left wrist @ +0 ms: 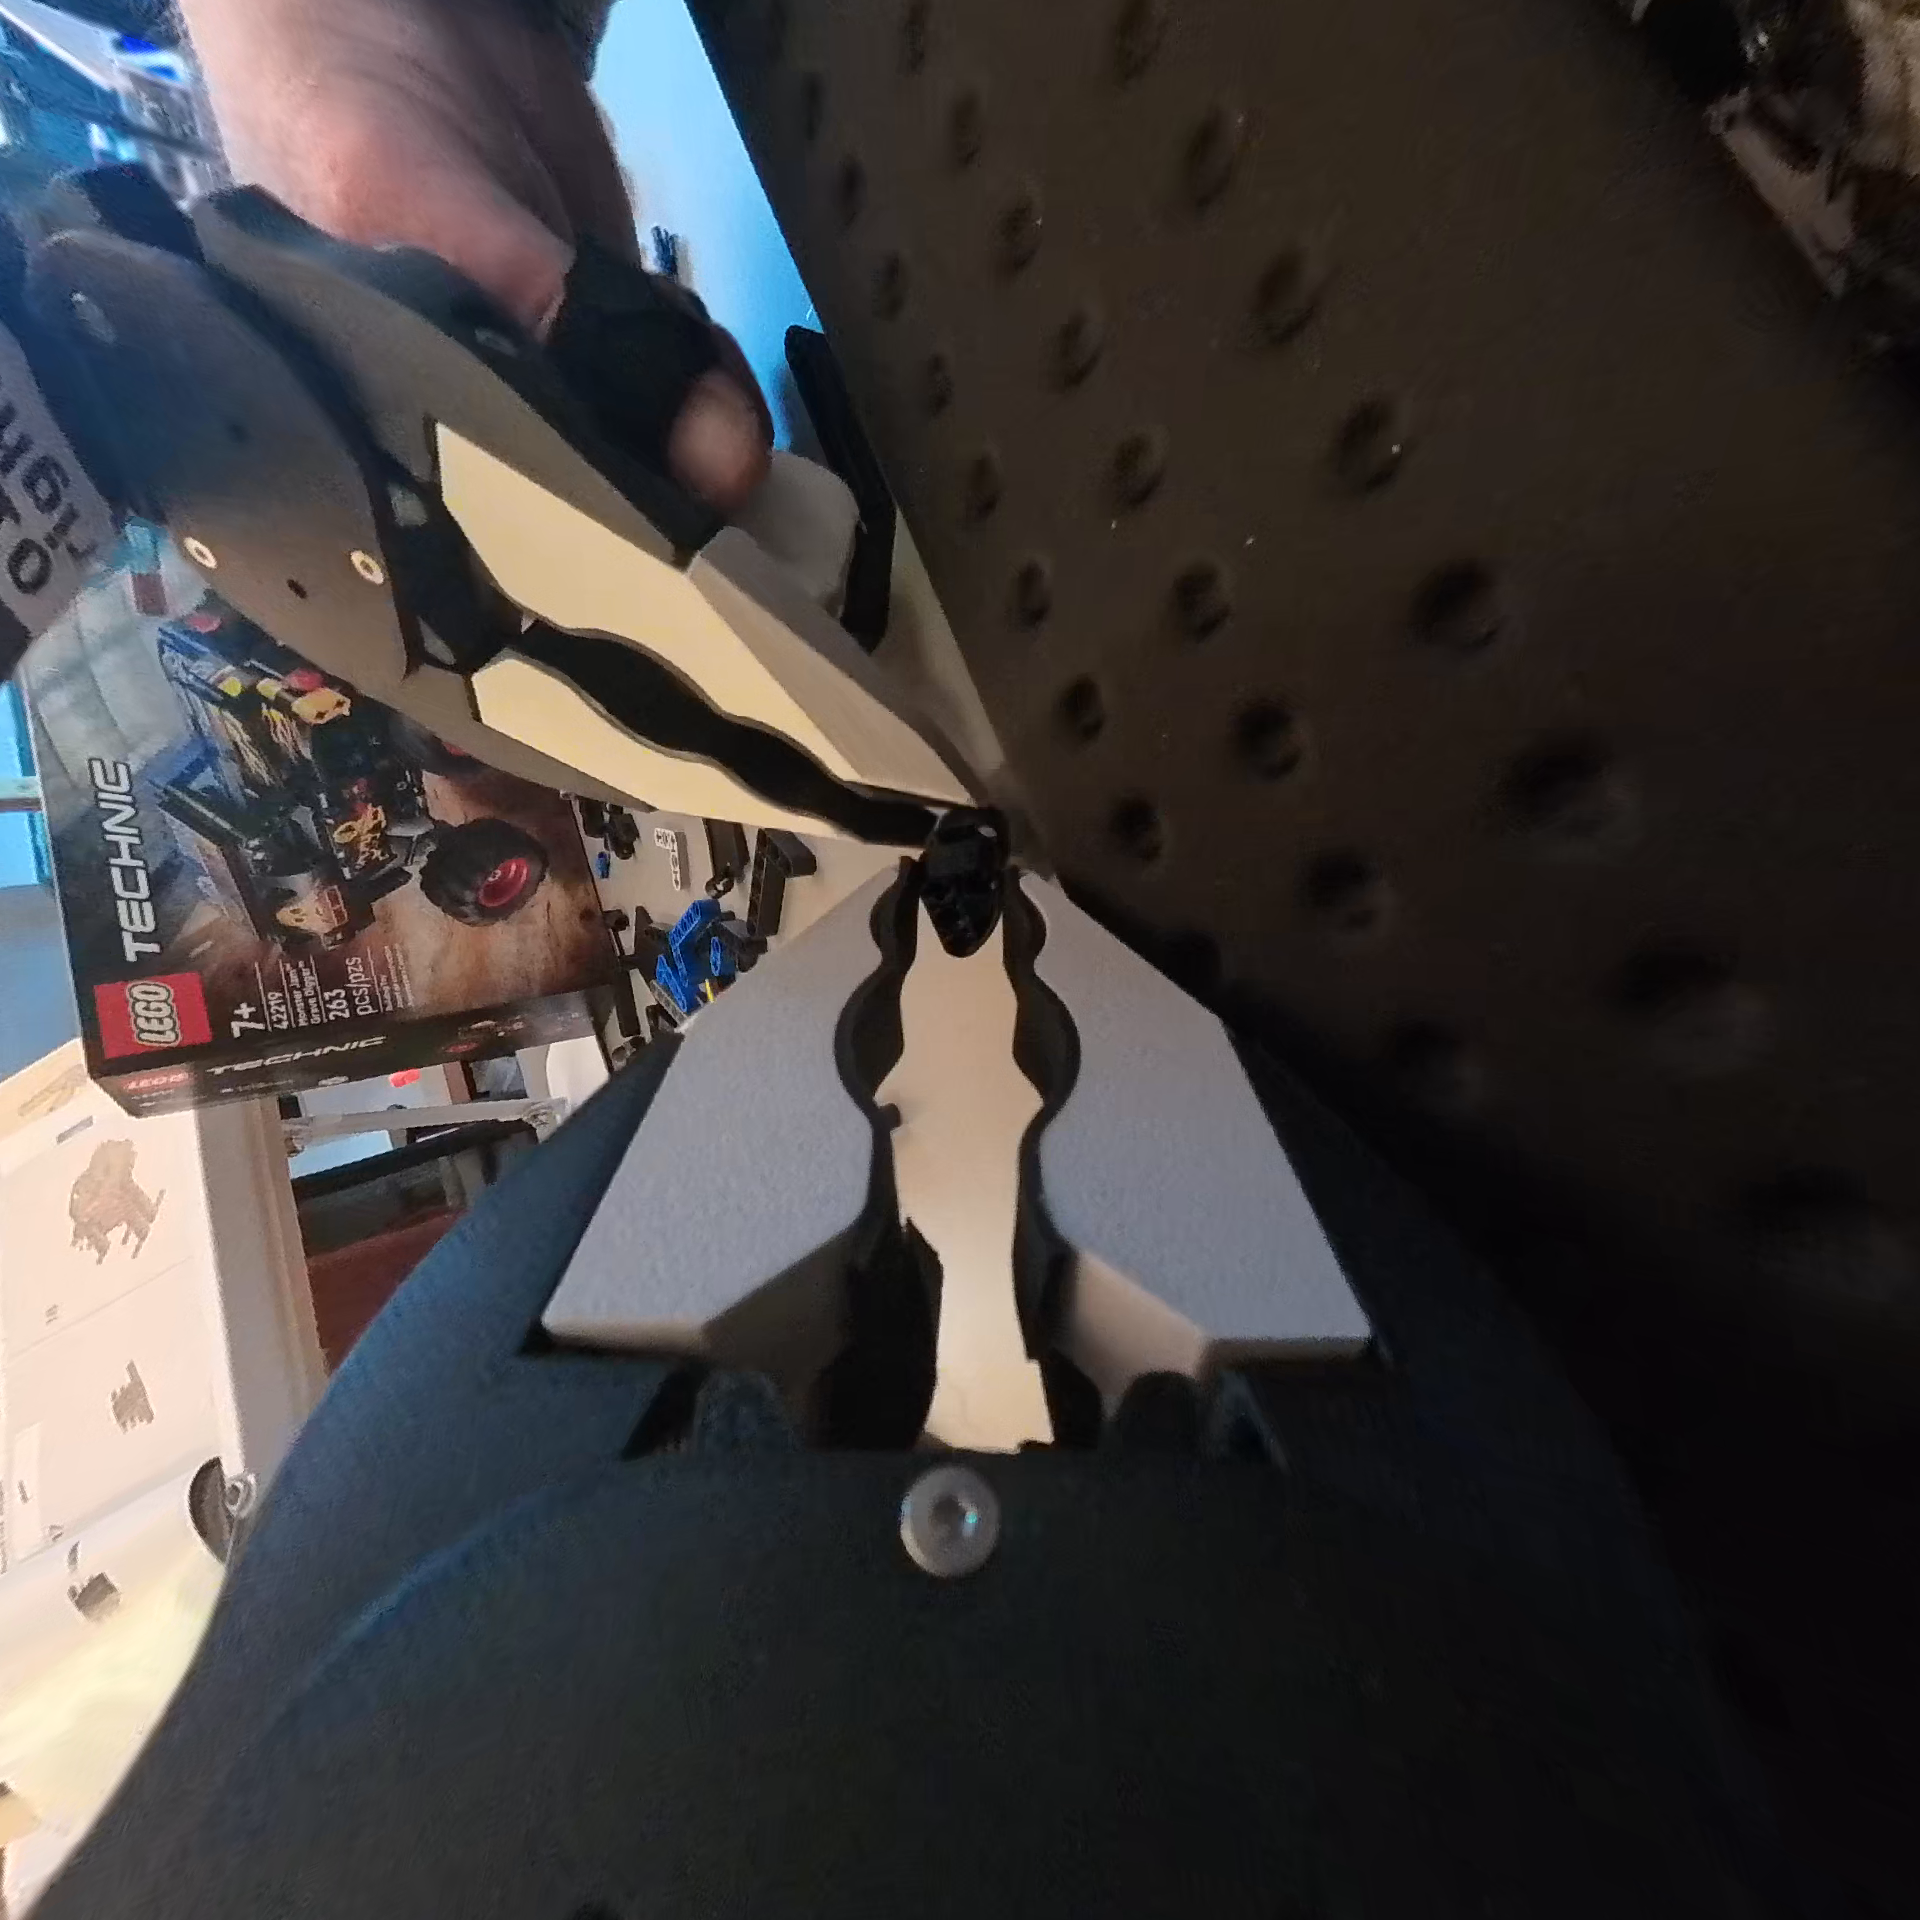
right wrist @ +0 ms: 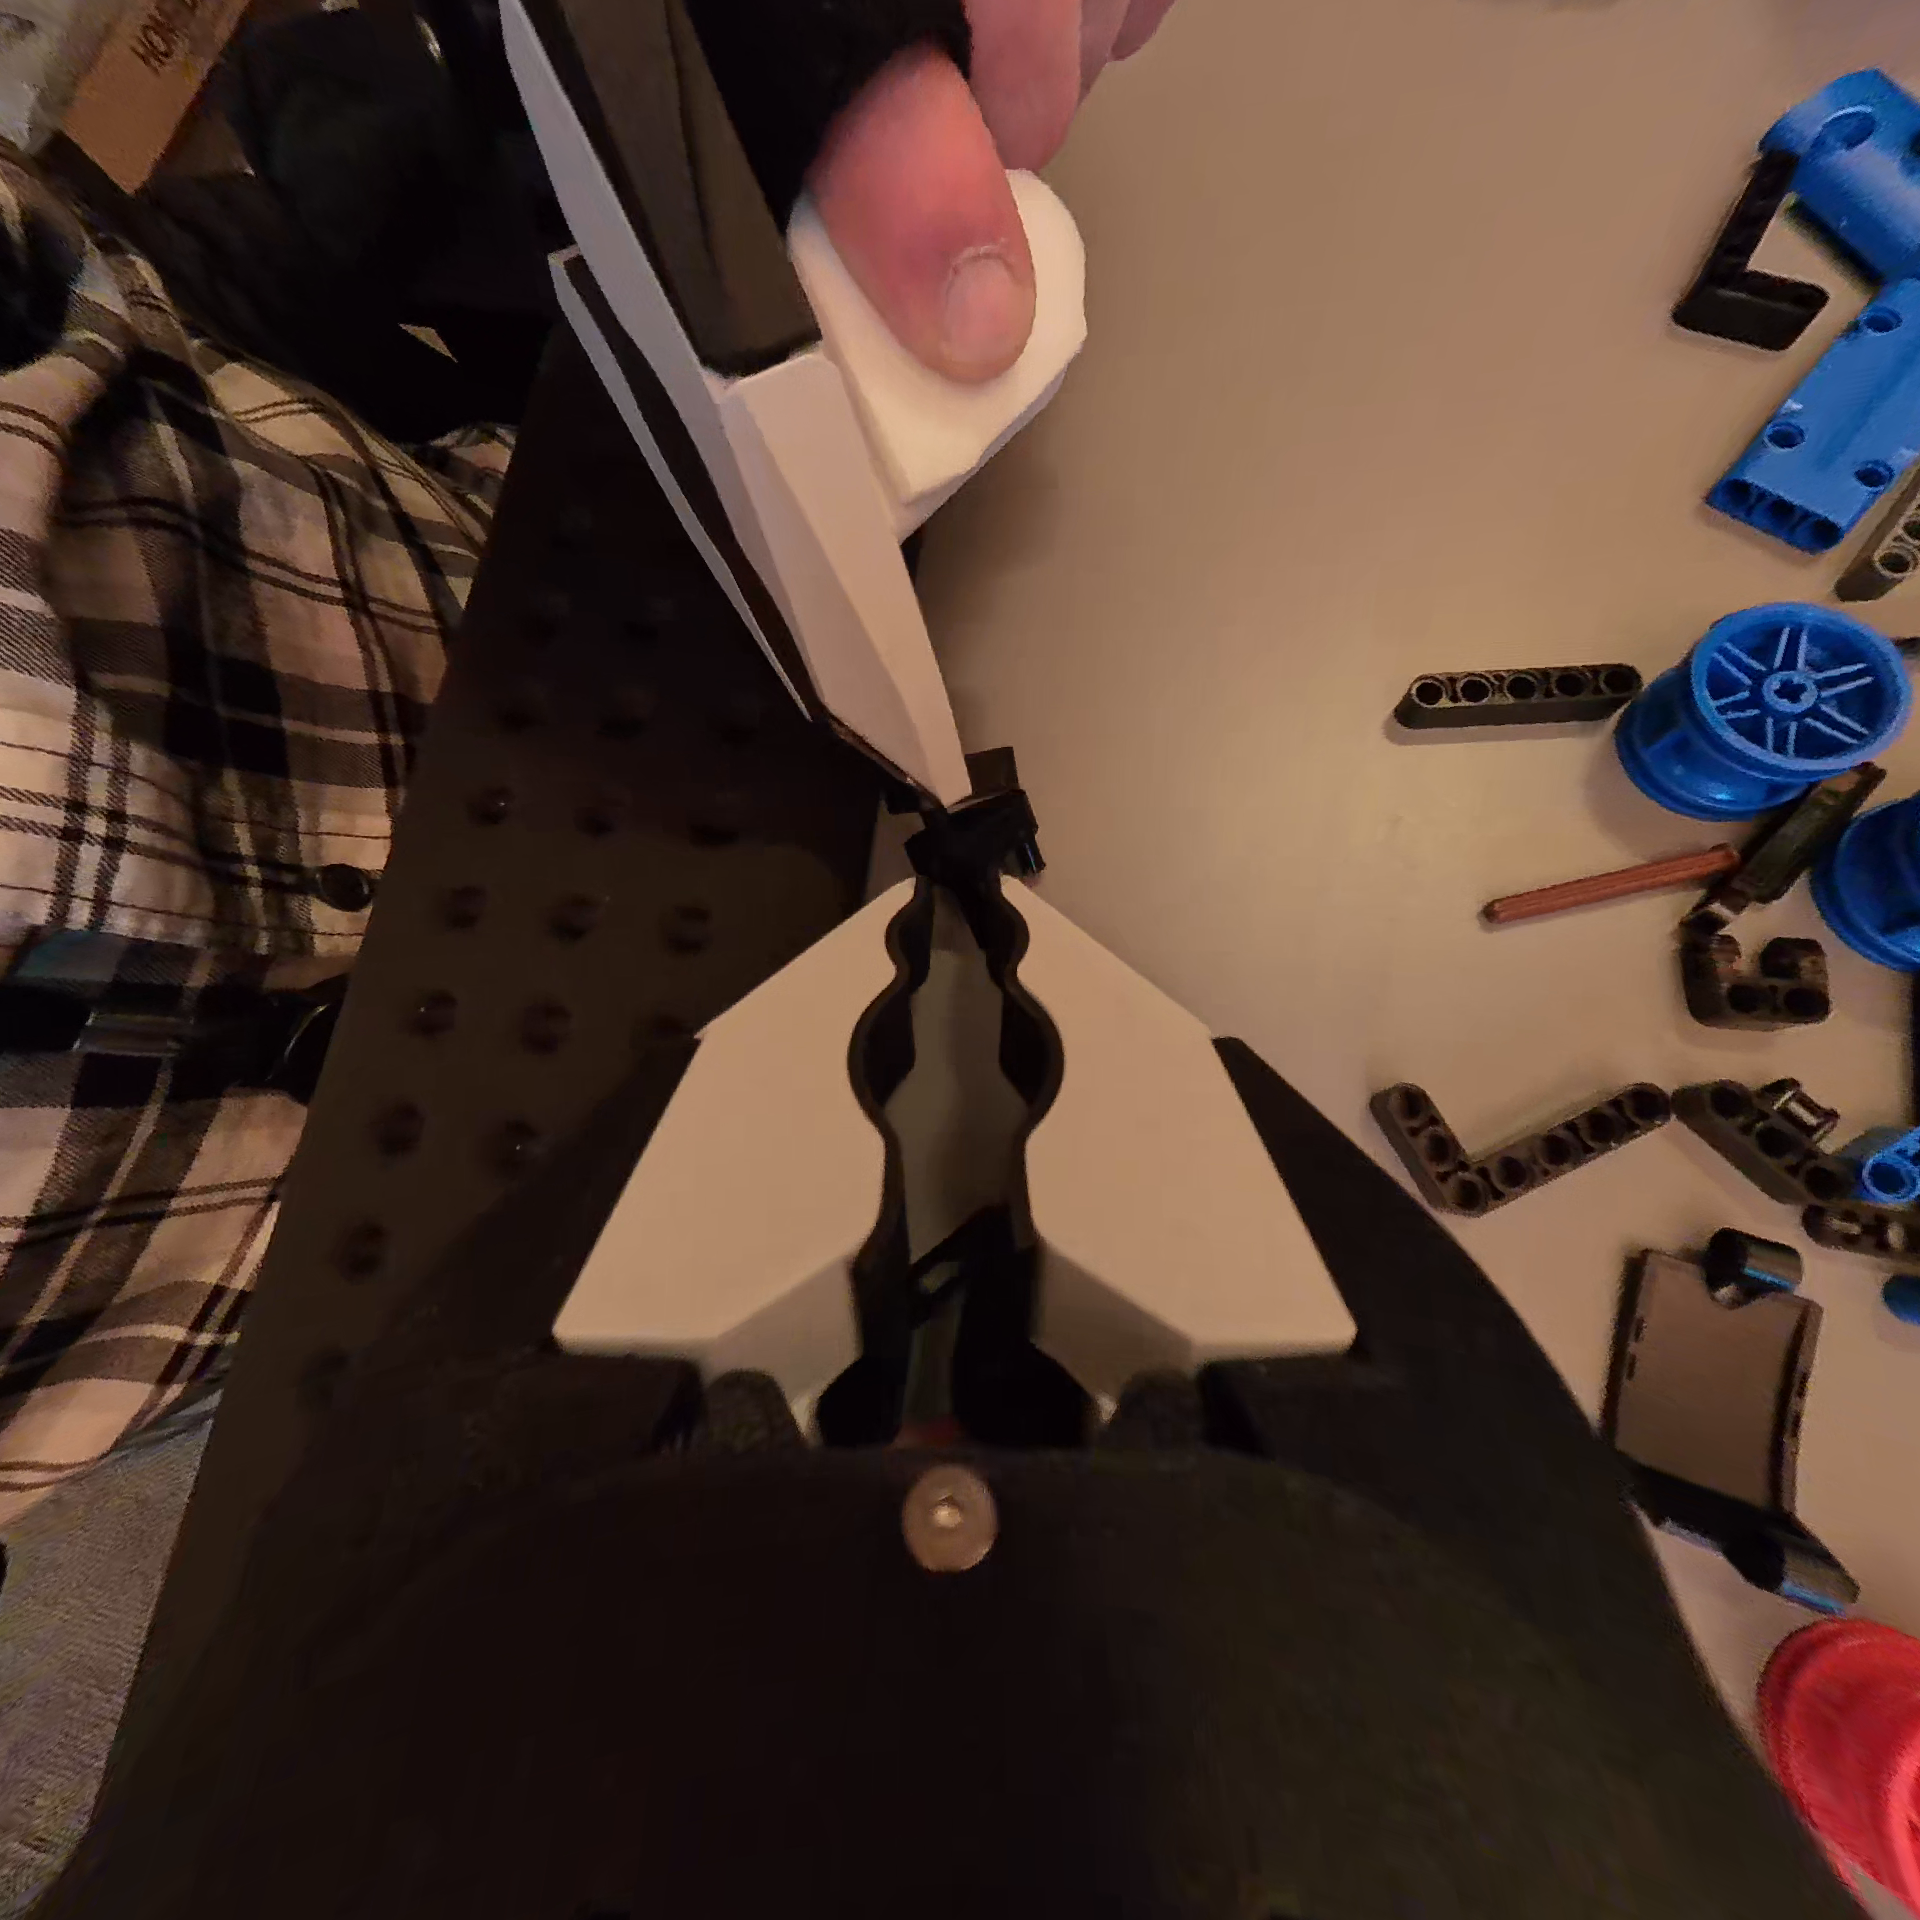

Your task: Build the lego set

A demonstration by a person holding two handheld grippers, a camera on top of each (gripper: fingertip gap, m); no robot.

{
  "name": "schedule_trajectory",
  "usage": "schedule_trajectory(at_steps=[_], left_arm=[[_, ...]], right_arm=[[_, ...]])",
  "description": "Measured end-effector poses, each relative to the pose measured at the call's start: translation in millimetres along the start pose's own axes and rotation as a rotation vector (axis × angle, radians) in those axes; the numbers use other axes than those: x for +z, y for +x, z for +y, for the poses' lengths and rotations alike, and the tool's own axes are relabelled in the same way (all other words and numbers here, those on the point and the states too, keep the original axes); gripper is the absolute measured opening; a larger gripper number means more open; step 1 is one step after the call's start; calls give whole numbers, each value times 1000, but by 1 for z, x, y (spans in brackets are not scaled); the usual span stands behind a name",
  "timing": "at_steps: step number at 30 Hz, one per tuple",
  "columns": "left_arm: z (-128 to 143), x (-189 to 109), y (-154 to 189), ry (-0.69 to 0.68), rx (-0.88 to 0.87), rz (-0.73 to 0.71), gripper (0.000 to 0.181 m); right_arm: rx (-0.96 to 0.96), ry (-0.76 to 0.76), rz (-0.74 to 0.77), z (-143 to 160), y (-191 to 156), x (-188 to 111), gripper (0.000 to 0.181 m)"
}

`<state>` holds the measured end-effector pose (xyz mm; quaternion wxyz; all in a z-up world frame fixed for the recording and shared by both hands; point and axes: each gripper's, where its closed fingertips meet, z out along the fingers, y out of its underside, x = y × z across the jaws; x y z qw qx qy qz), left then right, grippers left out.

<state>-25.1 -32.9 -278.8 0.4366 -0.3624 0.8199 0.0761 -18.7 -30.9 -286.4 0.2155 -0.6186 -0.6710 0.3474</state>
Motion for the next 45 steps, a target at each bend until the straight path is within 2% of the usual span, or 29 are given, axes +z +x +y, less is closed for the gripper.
schedule_trajectory(at_steps=[6,15,23,31,45], left_arm=[[7,-1,-2,-13,-33,-22,13],[19,4,-7,-47,37,-39,13],[33,8,-11,-205,115,-30,13],[43,13,-12,-320,60,-39,13],[52,18,-16,-419,-32,-50,12]], right_arm=[[43,-3,-20,-2,0,0,0],[140,-44,-41,-4,13,-1,0],[186,-78,-23,-7,24,0,0],[219,-77,12,-10,30,0,0],[228,-88,143,-12,38,0,0]])
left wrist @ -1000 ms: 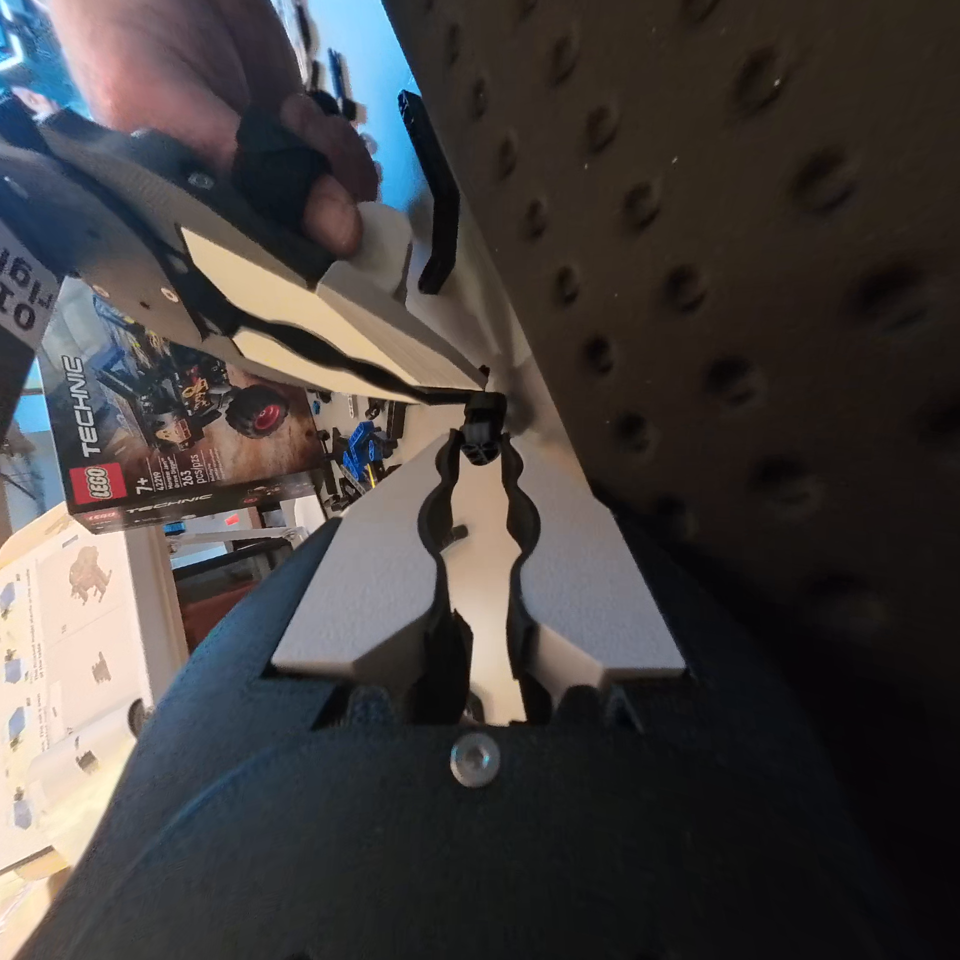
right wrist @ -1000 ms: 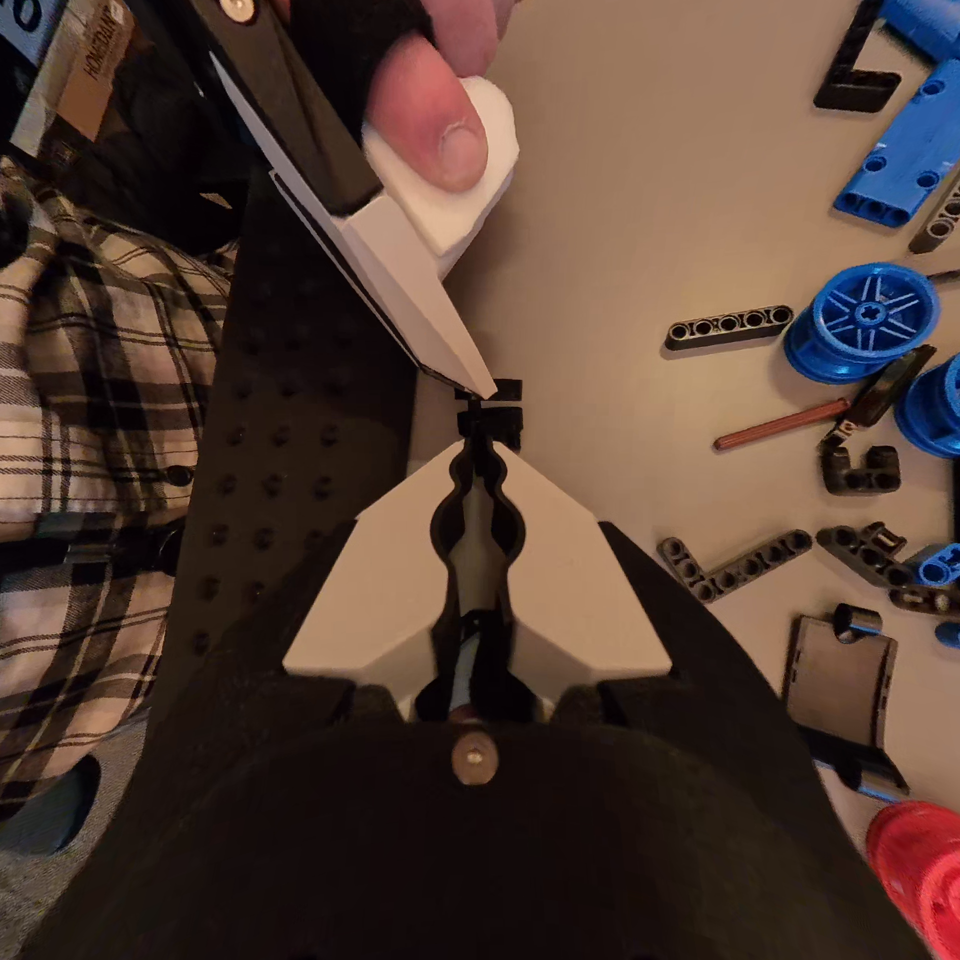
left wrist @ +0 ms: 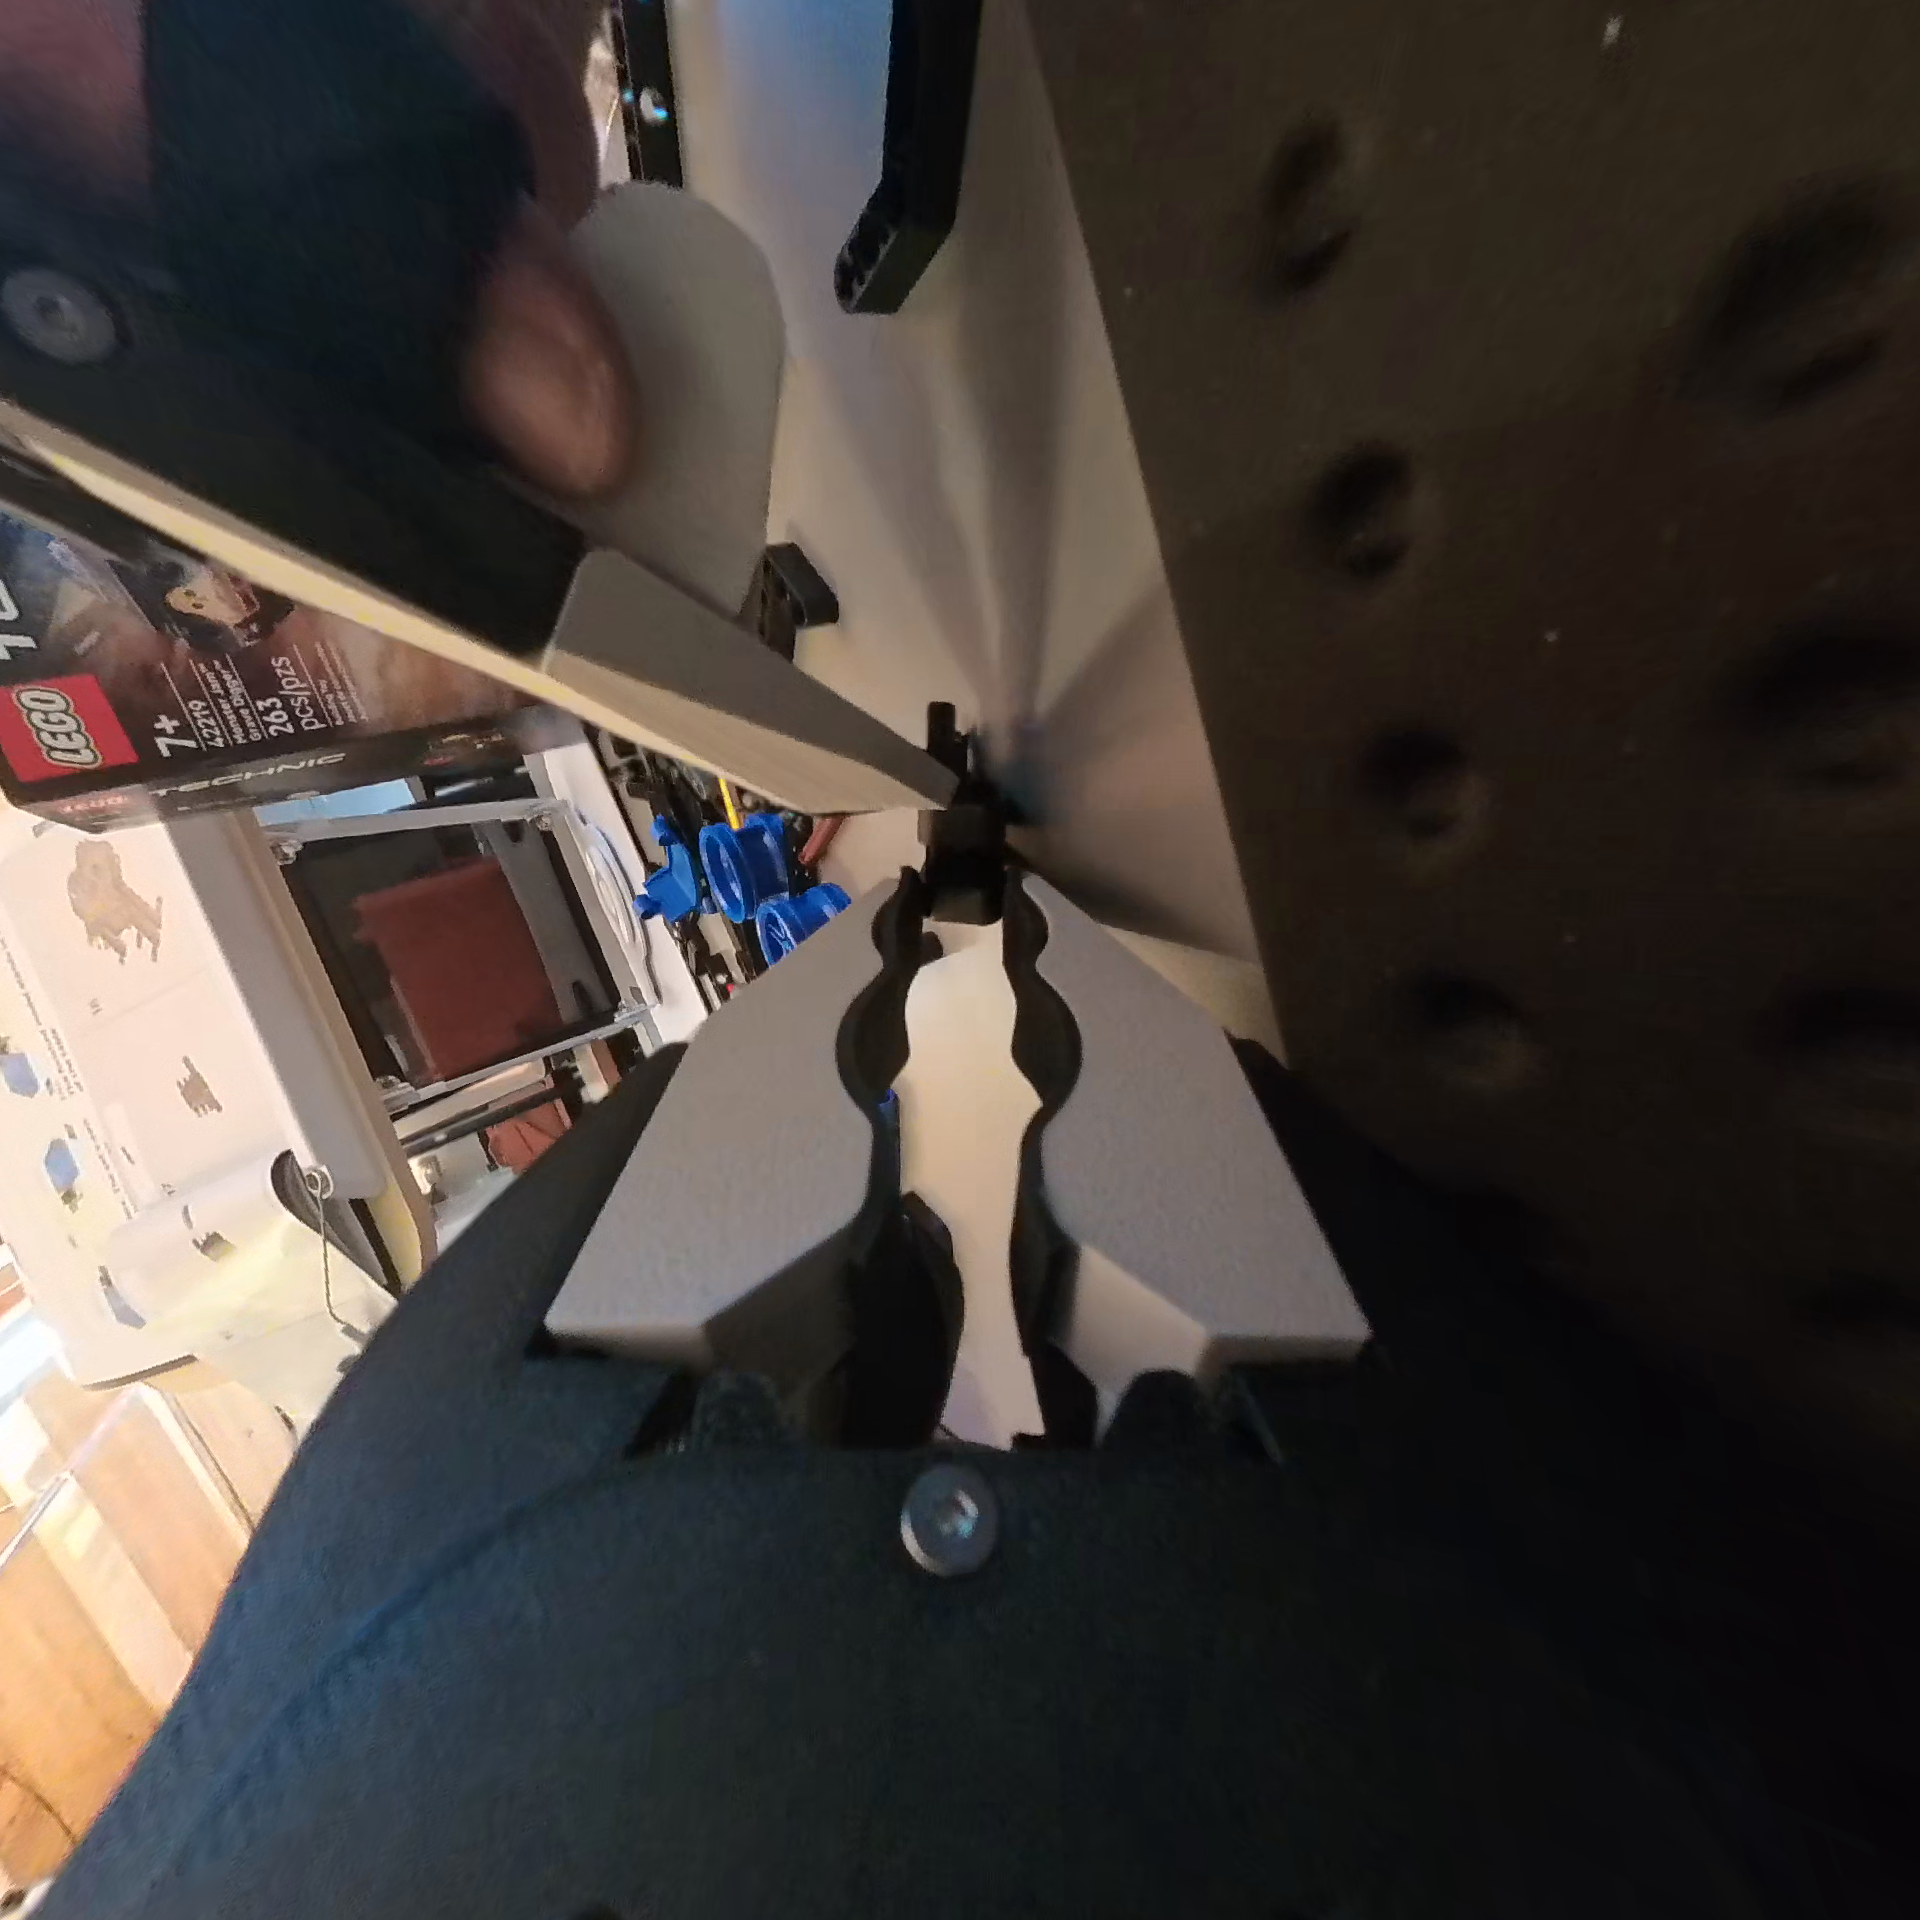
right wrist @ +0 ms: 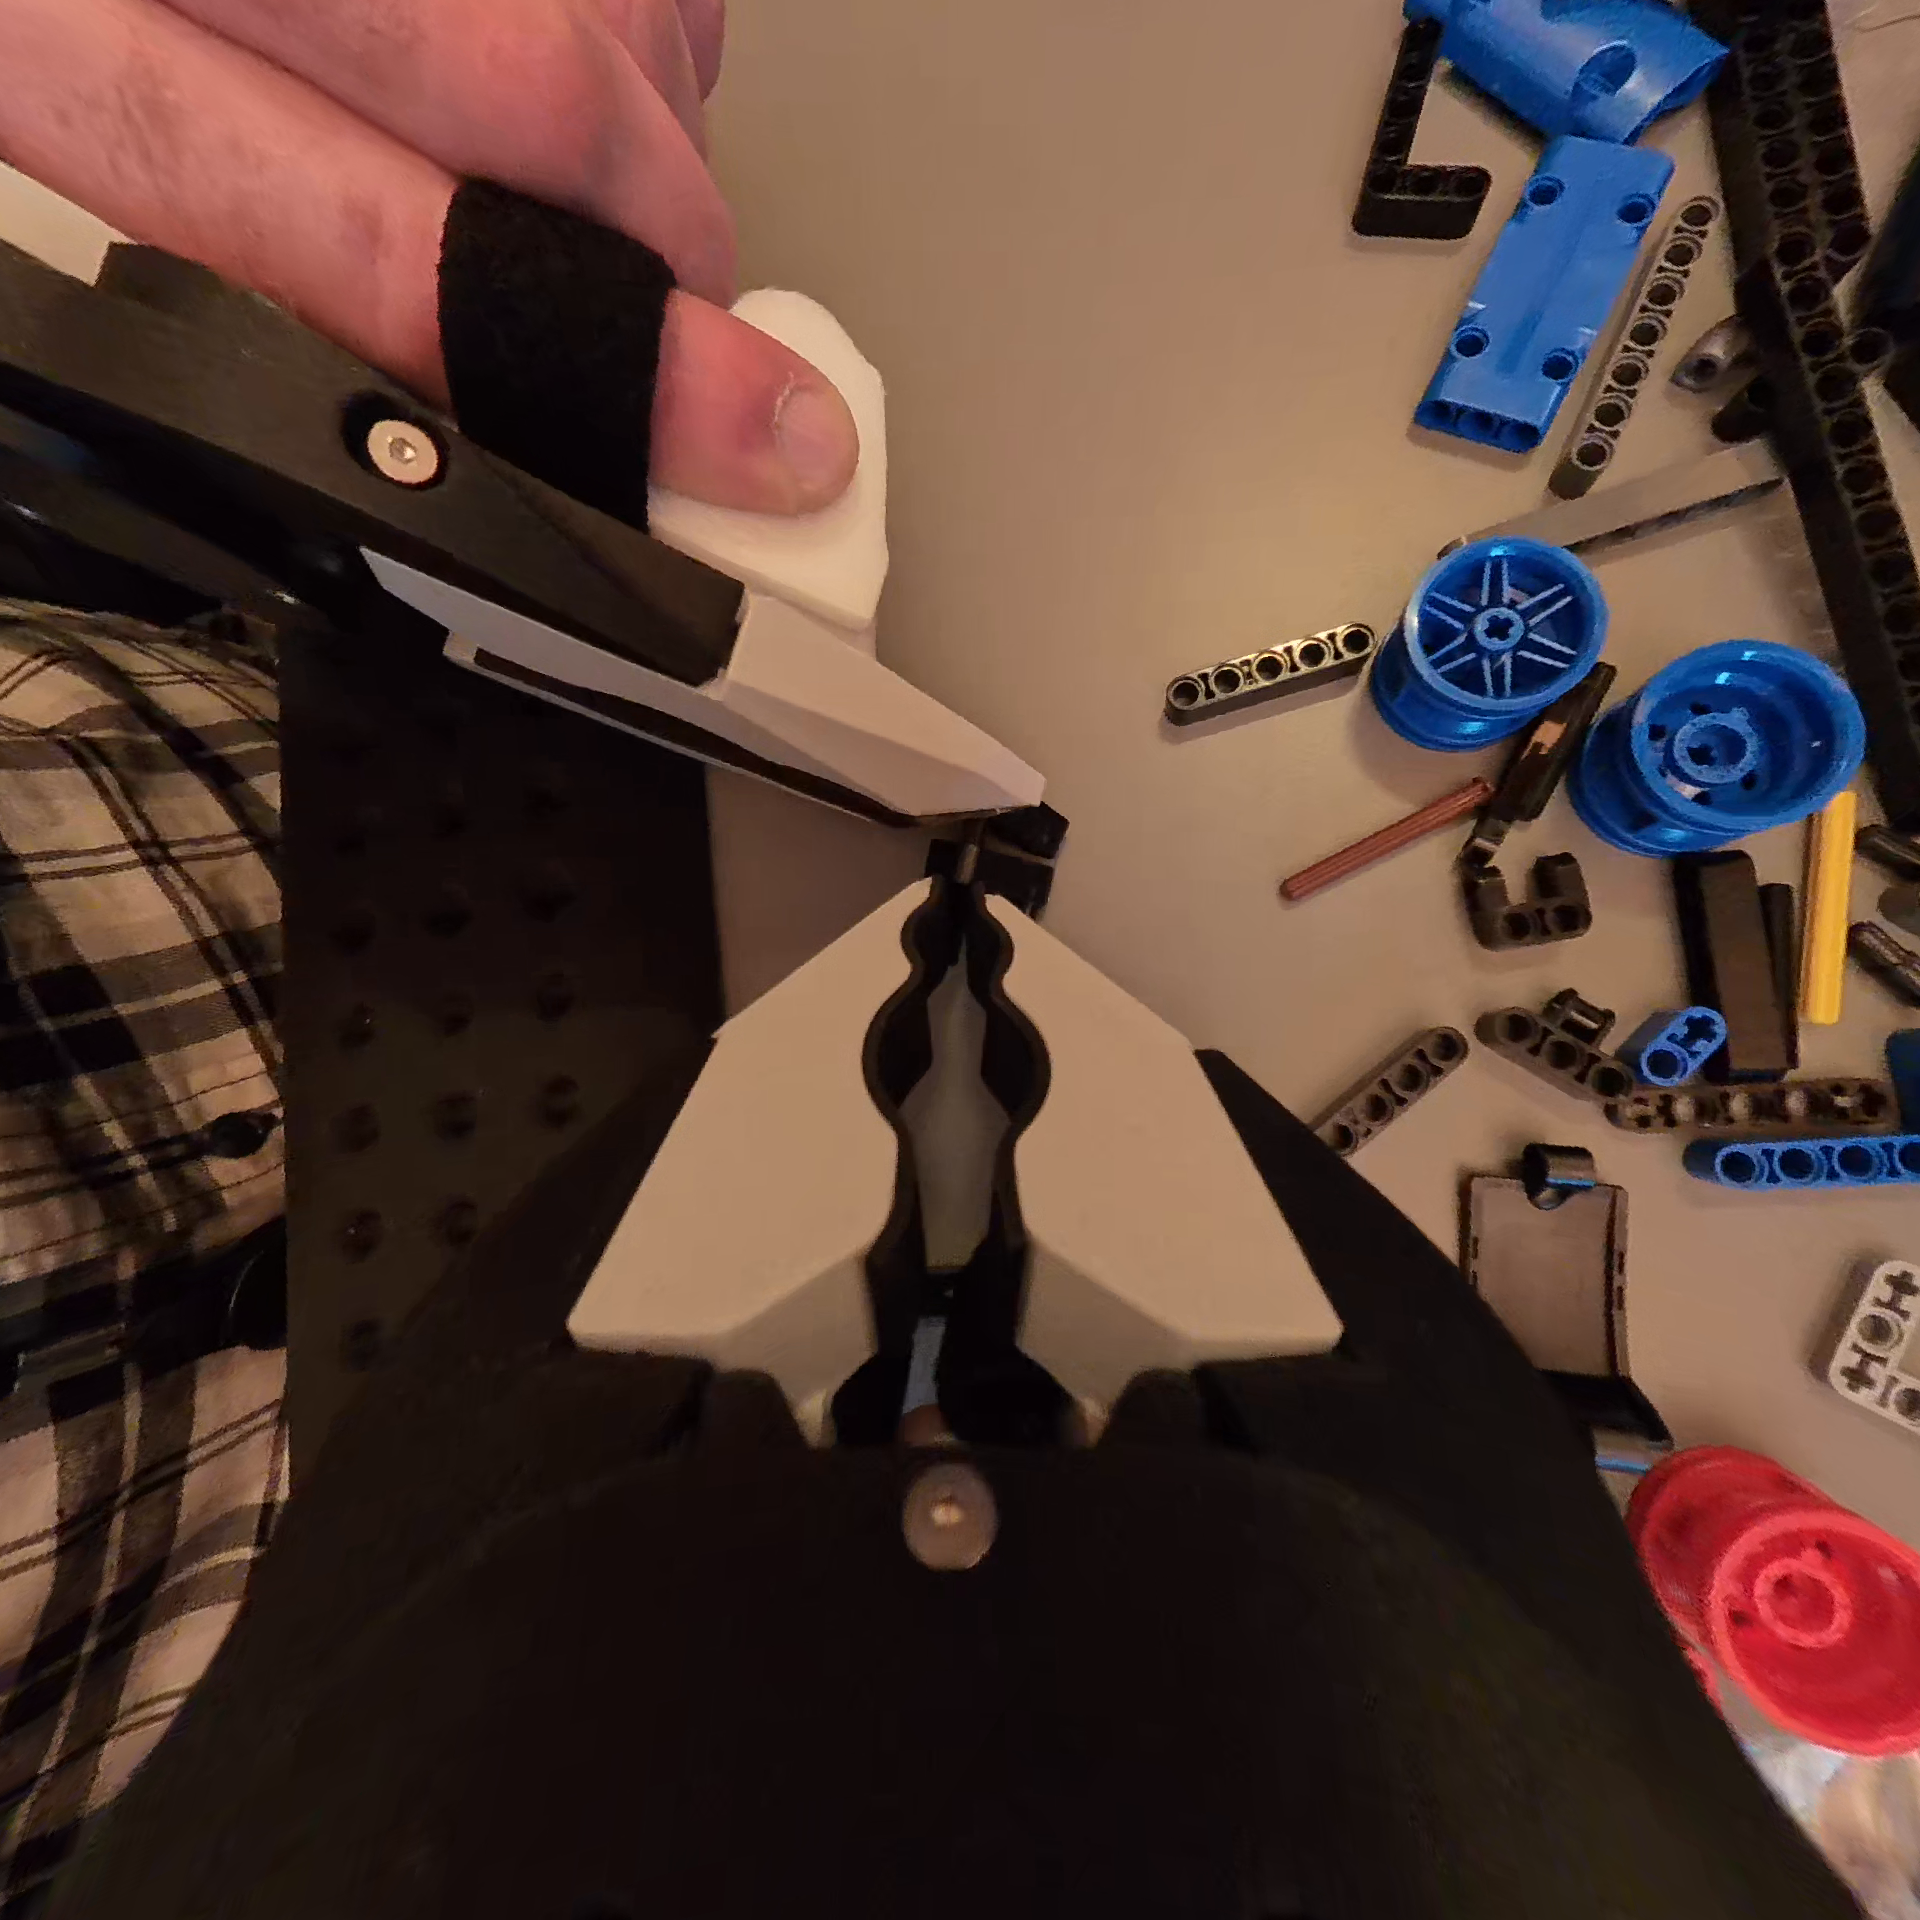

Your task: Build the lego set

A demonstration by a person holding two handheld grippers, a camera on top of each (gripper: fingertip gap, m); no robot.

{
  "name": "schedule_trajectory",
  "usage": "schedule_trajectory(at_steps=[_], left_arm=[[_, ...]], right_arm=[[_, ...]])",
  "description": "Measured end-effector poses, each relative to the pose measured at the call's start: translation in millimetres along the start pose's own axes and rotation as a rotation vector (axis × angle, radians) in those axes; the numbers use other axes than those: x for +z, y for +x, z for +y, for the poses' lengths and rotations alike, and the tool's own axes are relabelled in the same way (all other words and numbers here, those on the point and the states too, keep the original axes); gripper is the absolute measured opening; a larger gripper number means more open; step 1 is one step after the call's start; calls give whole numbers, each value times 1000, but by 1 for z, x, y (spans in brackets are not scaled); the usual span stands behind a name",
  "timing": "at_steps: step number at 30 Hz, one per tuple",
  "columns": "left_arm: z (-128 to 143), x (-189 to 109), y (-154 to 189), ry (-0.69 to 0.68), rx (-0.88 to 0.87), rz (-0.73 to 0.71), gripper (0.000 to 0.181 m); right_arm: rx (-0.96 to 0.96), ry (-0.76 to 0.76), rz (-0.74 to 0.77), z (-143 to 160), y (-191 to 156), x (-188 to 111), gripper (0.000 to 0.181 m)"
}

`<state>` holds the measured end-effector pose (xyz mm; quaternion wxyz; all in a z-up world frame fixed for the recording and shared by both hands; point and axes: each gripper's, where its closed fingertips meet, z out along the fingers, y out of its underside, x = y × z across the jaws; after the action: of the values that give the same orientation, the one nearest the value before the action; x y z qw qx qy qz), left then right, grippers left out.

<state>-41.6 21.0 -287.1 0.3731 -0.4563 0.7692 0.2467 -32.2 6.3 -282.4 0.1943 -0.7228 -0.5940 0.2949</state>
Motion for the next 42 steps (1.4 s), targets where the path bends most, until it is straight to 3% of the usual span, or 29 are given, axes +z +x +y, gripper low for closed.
schedule_trajectory(at_steps=[16,28,42], left_arm=[[3,10,-7,-63,-45,-20,12],[3,12,-9,54,-158,-22,12],[1,12,-9,72,-99,-46,11]], right_arm=[[87,66,-36,-11,0,-5,0],[-84,79,-11,-6,4,-2,0],[-165,36,-88,-4,4,-1,0]])
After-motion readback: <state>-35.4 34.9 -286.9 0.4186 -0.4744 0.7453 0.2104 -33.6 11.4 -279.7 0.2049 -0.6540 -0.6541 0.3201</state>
